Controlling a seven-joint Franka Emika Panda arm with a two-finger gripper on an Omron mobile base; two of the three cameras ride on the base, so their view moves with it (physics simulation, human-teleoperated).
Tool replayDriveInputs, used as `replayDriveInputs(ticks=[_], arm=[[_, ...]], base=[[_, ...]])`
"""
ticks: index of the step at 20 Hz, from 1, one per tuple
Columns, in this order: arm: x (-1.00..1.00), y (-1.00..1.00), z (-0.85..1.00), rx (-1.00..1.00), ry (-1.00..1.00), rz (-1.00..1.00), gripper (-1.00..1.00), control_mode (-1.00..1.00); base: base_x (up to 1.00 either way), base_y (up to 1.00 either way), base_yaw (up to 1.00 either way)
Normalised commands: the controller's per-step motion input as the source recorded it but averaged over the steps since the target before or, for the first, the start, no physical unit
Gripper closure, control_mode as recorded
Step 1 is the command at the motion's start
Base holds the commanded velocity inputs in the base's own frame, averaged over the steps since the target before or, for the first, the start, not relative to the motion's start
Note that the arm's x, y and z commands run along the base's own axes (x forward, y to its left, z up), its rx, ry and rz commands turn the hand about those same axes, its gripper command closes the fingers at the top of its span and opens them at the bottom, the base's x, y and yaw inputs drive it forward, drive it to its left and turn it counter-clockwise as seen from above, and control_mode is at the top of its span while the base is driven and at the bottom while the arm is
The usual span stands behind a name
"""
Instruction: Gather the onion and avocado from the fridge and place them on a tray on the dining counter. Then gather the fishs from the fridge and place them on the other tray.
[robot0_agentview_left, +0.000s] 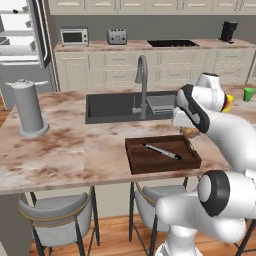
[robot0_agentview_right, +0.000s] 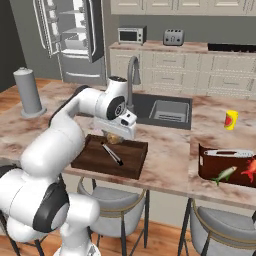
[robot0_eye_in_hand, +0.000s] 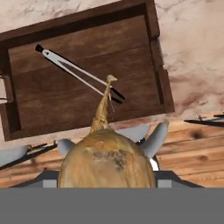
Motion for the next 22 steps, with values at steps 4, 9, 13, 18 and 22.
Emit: replayDriveInputs(ticks=[4,9,13,18,22], arm=[[0.6,-0.16,-0.59,0.0,0.0,0.04,1.0,-1.0],[0.57,-0.07,-0.61,0.0,0.01,0.02,1.0,-1.0],[0.43,-0.01,-0.47,0.0,0.0,0.0,1.0,-1.0],[0.18,0.0,-0.45,0.0,0.0,0.0,1.0,-1.0],[0.15,0.0,-0.44,0.0,-0.02,0.0,1.0,-1.0]], base=[[0.0,0.0,0.0],[0.0,0.0,0.0],[0.0,0.0,0.0],[0.0,0.0,0.0],[0.0,0.0,0.0]])
